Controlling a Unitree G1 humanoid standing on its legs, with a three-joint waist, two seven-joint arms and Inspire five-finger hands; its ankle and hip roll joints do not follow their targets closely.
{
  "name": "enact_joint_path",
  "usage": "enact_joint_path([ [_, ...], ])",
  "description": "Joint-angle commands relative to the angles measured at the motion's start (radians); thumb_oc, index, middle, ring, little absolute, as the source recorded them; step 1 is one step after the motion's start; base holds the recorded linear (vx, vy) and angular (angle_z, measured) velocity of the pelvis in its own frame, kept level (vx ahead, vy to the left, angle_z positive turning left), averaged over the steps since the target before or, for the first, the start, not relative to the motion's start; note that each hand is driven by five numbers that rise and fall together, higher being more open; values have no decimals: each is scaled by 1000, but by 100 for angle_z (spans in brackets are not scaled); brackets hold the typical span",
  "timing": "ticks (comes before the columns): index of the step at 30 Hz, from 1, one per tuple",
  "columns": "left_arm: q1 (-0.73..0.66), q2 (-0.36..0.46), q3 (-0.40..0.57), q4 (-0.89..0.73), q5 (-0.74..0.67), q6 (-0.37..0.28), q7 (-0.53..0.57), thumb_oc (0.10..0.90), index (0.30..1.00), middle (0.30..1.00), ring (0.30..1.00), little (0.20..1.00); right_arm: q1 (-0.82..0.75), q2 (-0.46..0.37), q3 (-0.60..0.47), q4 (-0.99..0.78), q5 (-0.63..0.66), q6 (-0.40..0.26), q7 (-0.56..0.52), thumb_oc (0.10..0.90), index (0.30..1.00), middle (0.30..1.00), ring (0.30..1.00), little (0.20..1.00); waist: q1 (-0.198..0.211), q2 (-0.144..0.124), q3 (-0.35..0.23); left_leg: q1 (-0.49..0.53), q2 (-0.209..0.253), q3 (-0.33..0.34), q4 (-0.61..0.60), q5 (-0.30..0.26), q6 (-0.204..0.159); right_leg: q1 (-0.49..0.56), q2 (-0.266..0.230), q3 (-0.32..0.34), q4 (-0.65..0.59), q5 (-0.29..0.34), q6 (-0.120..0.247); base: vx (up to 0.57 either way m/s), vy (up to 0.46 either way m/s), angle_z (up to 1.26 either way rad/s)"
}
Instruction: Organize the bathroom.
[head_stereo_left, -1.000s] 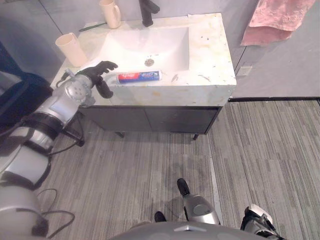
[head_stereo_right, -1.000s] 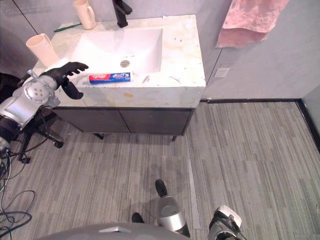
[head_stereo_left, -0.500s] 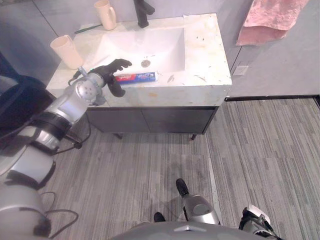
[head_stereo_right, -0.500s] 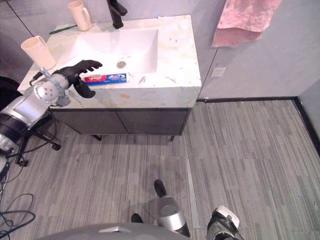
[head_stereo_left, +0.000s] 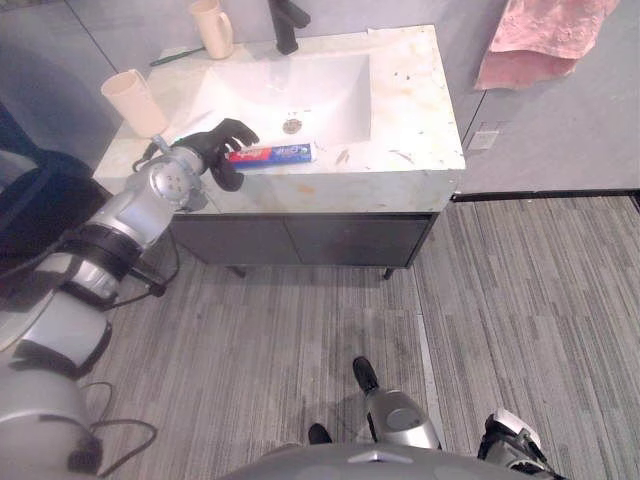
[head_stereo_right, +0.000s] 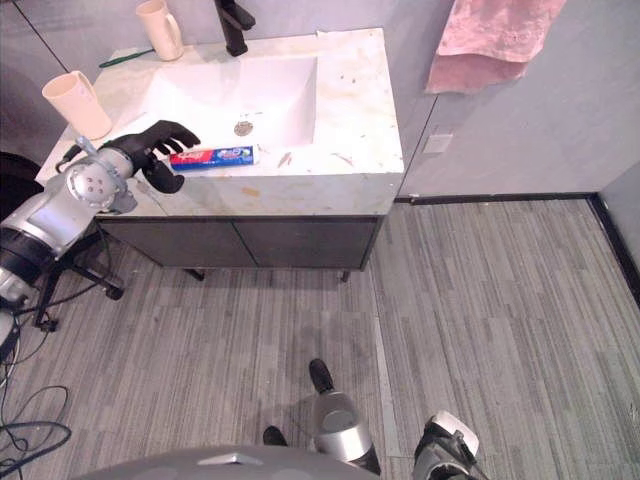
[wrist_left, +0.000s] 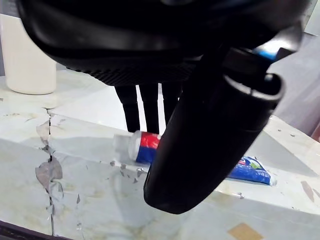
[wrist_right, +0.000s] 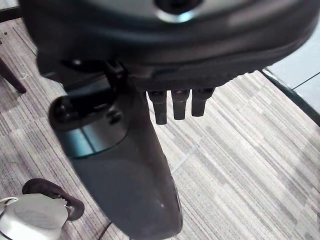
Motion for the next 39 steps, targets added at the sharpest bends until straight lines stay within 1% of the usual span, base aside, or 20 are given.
enact_joint_path([
  [1, -69, 36, 92, 33, 62, -35, 63, 467, 401, 401, 401, 401, 21, -66, 37, 58, -18, 37, -24, 800, 900, 900, 900, 900, -4, -11, -46, -111, 9, -37, 121, -43, 29, 23, -16, -24, 36, -122, 89, 0, 0, 0],
  [2, -69, 35, 91, 32, 63, -33, 65, 411, 316, 316, 316, 316, 21, -67, 36, 57, -20, 36, -23, 800, 900, 900, 900, 900, -5, -10, -44, -113, 10, -37, 123, -42, 28, 22, -17, -24, 37, -122, 88, 0, 0, 0],
  [3, -68, 32, 90, 31, 64, -31, 67, 400, 300, 300, 300, 300, 20, -68, 34, 57, -22, 34, -22, 800, 900, 900, 900, 900, -6, -10, -41, -115, 10, -37, 124, -42, 28, 20, -17, -23, 38, -123, 88, 0, 0, 0],
  [10, -63, 22, 92, 20, 70, -22, 80, 400, 300, 300, 300, 300, 17, -69, 32, 56, -10, 30, -23, 800, 900, 900, 900, 900, -10, -9, -27, -120, 10, -41, 120, -37, 26, 12, -18, -20, 43, -122, 88, 0, 0, 0],
  [15, -57, 17, 100, 13, 61, -11, 93, 400, 300, 300, 300, 300, 24, -66, 31, 58, -9, 28, -32, 800, 900, 900, 900, 900, -13, -9, -27, -119, 10, -38, 118, -36, 26, 11, -18, -20, 42, -120, 88, 0, 0, 0],
  [17, -52, 13, 111, 13, 27, -7, 121, 400, 300, 300, 300, 300, 26, -64, 31, 60, -4, 28, -39, 800, 900, 900, 900, 900, -13, -9, -29, -118, 10, -38, 118, -36, 26, 14, -18, -20, 39, -121, 88, 0, 0, 0],
  [18, -48, 7, 125, 8, -16, -5, 139, 400, 300, 300, 300, 300, 29, -61, 28, 62, -1, 28, -47, 800, 900, 900, 900, 900, -13, -11, -31, -116, 10, -39, 117, -36, 25, 18, -16, -18, 37, -121, 87, 38, -15, 0],
  [23, -17, -10, 204, -27, -145, -34, 195, 400, 300, 300, 300, 300, 48, -50, 18, 72, 8, 29, -70, 800, 900, 900, 900, 900, -8, -16, -46, -109, 12, -39, 117, -39, 25, 25, -12, -15, 32, -123, 86, 50, -20, 1],
  [25, -3, -20, 253, -70, -200, -31, 217, 400, 300, 300, 300, 300, 53, -50, 8, 78, 9, 26, -75, 800, 900, 900, 900, 900, -4, -23, -53, -112, 15, -35, 142, -52, 24, 25, -12, -13, 33, -124, 82, 15, -21, 1],
  [27, 4, -28, 275, -91, -229, -32, 231, 400, 300, 300, 300, 300, 53, -49, 5, 81, 15, 27, -79, 800, 900, 900, 900, 900, -2, -29, -57, -117, 19, -34, 164, -60, 22, 27, -13, -14, 34, -126, 79, 21, -49, 2],
  [28, 8, -33, 297, -111, -260, -27, 252, 400, 300, 300, 300, 300, 54, -48, 0, 84, 23, 29, -82, 800, 900, 900, 900, 900, 2, -35, -61, -122, 24, -33, 192, -62, 19, 31, -14, -16, 36, -129, 74, 23, -77, 2],
  [29, 13, -35, 322, -132, -284, -16, 257, 400, 300, 300, 300, 300, 59, -46, -8, 88, 32, 26, -91, 800, 900, 900, 900, 900, 6, -40, -65, -134, 32, -39, 227, -49, 10, 35, -9, -17, 36, -130, 68, 37, -112, 7],
  [31, 22, -41, 362, -161, -337, -14, 276, 400, 300, 300, 300, 300, 65, -40, -23, 100, 63, 25, -113, 800, 900, 900, 900, 900, 13, -52, -74, -156, 49, -46, 300, -20, -4, 42, -3, -21, 40, -132, 53, 35, -114, 8],
  [32, 24, -43, 371, -169, -347, -11, 279, 400, 300, 300, 300, 300, 65, -39, -27, 101, 66, 25, -115, 800, 900, 900, 900, 900, 14, -55, -76, -162, 53, -50, 317, -13, -8, 43, 0, -21, 42, -134, 48, 37, -137, 0],
  [33, 27, -41, 395, -189, -380, -4, 284, 400, 300, 300, 300, 300, 69, -42, -43, 107, 76, 26, -115, 800, 900, 900, 900, 900, 22, -65, -80, -191, 69, -69, 384, 32, -23, 50, 7, -20, 46, -135, 35, 28, -110, -5],
  [34, 29, -40, 400, -195, -381, 1, 283, 400, 300, 300, 300, 300, 70, -42, -47, 108, 83, 25, -121, 800, 900, 900, 900, 900, 23, -68, -80, -198, 72, -72, 400, 35, -25, 51, 8, -22, 48, -135, 32, 38, -154, -1],
  [35, 28, -35, 420, -211, -398, 10, 282, 400, 300, 300, 300, 300, 74, -43, -62, 115, 101, 24, -134, 800, 900, 900, 900, 900, 28, -82, -80, -225, 81, -80, 461, 44, -28, 59, 8, -24, 53, -136, 21, 26, -111, 4],
  [36, 29, -34, 430, -222, -409, 14, 276, 400, 300, 300, 300, 300, 75, -48, -73, 118, 115, 24, -138, 800, 900, 900, 900, 900, 29, -90, -78, -237, 86, -80, 487, 44, -28, 65, 9, -25, 54, -138, 15, 41, -112, 5],
  [37, 27, -30, 440, -234, -427, 27, 271, 400, 300, 300, 300, 300, 76, -54, -91, 123, 135, 24, -146, 800, 900, 900, 900, 900, 30, -96, -77, -243, 89, -77, 487, 32, -24, 73, 11, -26, 55, -140, 12, 41, -40, 7],
  [39, 31, -24, 449, -243, -441, 38, 263, 400, 300, 300, 300, 300, 71, -60, -110, 133, 165, 20, -164, 800, 900, 900, 900, 900, 34, -98, -77, -231, 72, -82, 433, -4, -5, 76, 12, -20, 59, -143, 18, 45, 36, 8],
])
